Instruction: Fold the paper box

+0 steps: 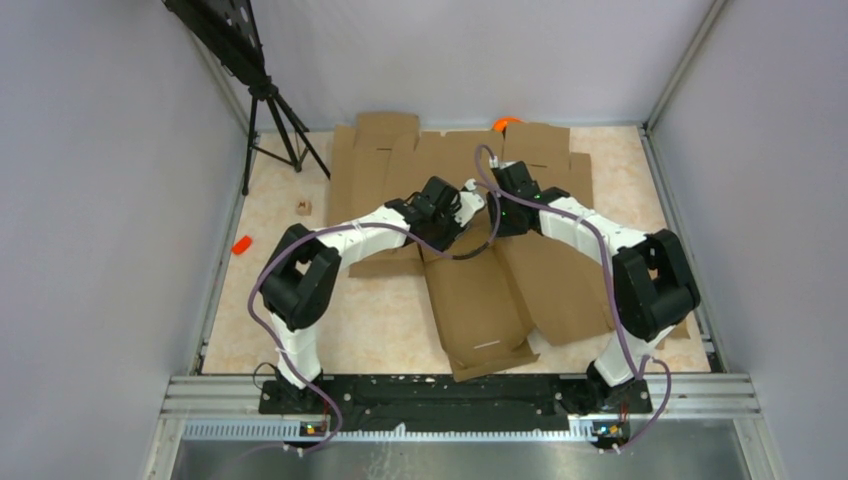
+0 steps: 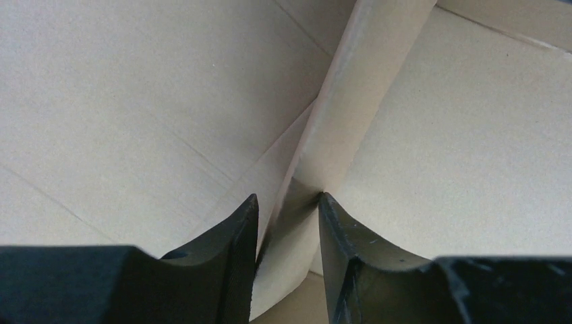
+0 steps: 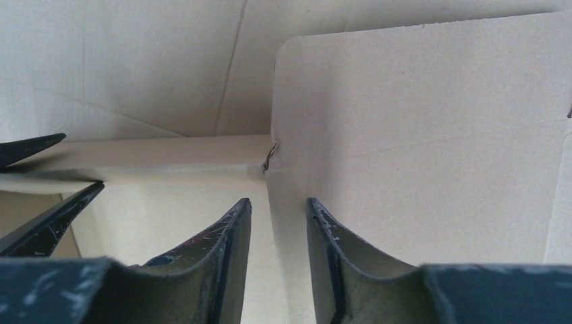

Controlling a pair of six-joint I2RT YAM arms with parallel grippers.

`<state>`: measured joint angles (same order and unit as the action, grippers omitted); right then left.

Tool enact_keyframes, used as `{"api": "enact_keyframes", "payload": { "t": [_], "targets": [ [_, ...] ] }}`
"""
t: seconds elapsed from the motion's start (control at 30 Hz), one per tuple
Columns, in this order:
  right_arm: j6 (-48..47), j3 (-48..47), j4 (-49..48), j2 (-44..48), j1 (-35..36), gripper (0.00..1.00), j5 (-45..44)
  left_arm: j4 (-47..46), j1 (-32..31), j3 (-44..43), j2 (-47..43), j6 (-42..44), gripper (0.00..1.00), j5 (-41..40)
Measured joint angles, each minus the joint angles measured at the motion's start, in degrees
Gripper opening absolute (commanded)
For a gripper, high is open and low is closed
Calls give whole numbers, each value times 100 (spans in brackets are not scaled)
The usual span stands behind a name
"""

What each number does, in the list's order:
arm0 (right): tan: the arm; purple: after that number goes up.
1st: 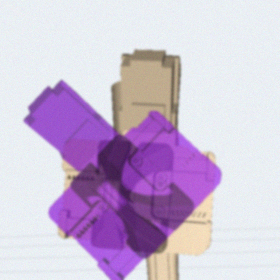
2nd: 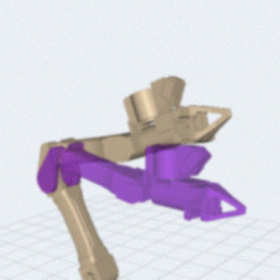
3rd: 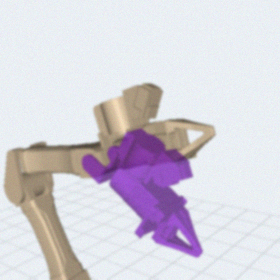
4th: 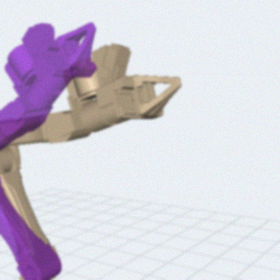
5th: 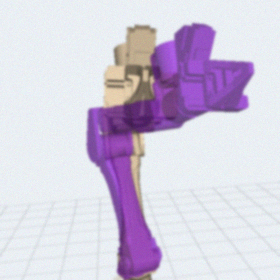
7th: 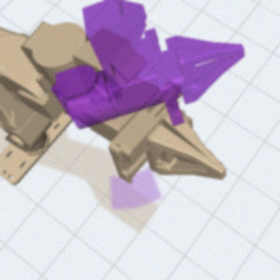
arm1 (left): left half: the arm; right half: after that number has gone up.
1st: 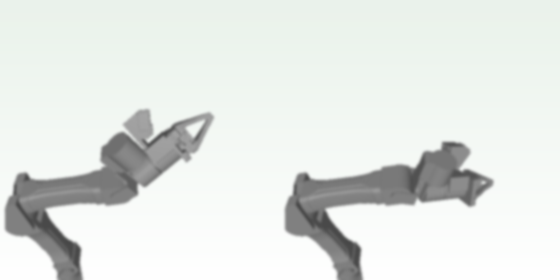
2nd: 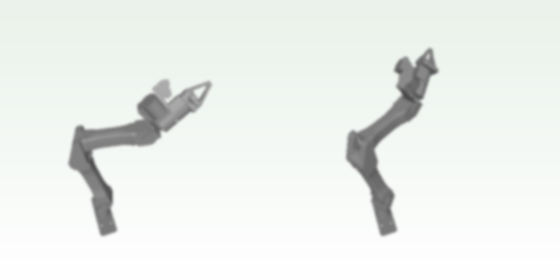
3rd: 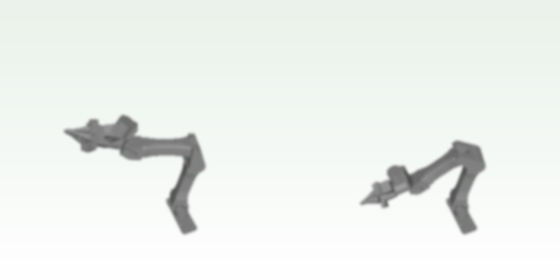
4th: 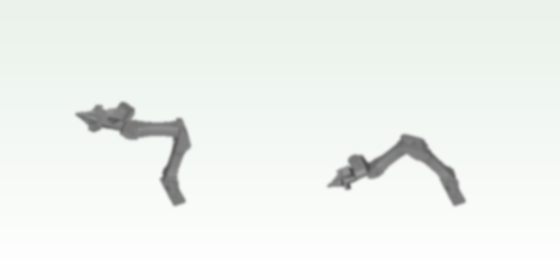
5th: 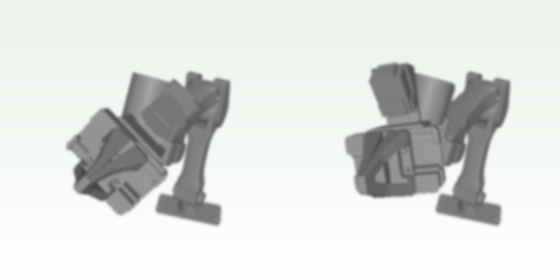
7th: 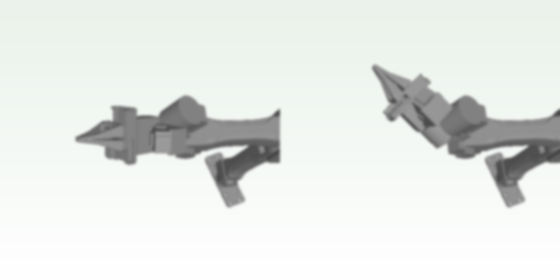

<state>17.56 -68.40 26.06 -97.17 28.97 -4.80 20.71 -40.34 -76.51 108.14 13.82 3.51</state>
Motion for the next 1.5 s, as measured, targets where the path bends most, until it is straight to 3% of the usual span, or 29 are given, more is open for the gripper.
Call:
{"api": "enact_keyframes", "payload": {
  "t": [0.17, 0.33, 0.43, 0.53, 0.6, 0.87, 0.97, 1.1, 1.17, 1.27, 1.37, 1.5],
  "targets": [
    [4, -61, 63, -55, 11, 31, -164, -70, -66, 26, 2, 7, 46, -15],
    [42, -63, 52, -63, 17, 30, -170, -107, -74, 24, 37, -17, 42, 116],
    [111, 96, -157, 31, -13, 28, -59, -111, -74, 4, 114, -17, 31, 136],
    [221, 407, -437, 273, -144, 28, 214, -120, -70, -2, 197, -31, 8, 109],
    [306, 586, -538, 426, -210, 28, 350, -109, -81, -13, 210, -33, 0, 131],
    [369, 994, -608, 922, -236, 30, 730, -144, -334, -39, 240, -144, 0, -269],
    [367, 1185, -573, 1080, -240, 31, 774, -144, -389, -44, 247, -170, 13, -411],
    [367, 1368, -413, 1443, -254, 32, 719, -168, -433, -66, 304, -208, 47, -623],
    [367, 1410, -282, 1770, -275, 34, 625, -184, -446, -66, 332, -273, 52, -750],
    [365, 1513, -111, 2503, -341, 36, 426, -267, -452, -66, 334, -326, 52, -809],
    [374, 1620, 13, 3298, -433, 37, 256, -267, -444, -66, 337, -396, 43, -892],
    [437, 1705, 201, 4044, -466, 37, 76, -278, -437, -66, 339, -522, 12, -876]
  ]
}}
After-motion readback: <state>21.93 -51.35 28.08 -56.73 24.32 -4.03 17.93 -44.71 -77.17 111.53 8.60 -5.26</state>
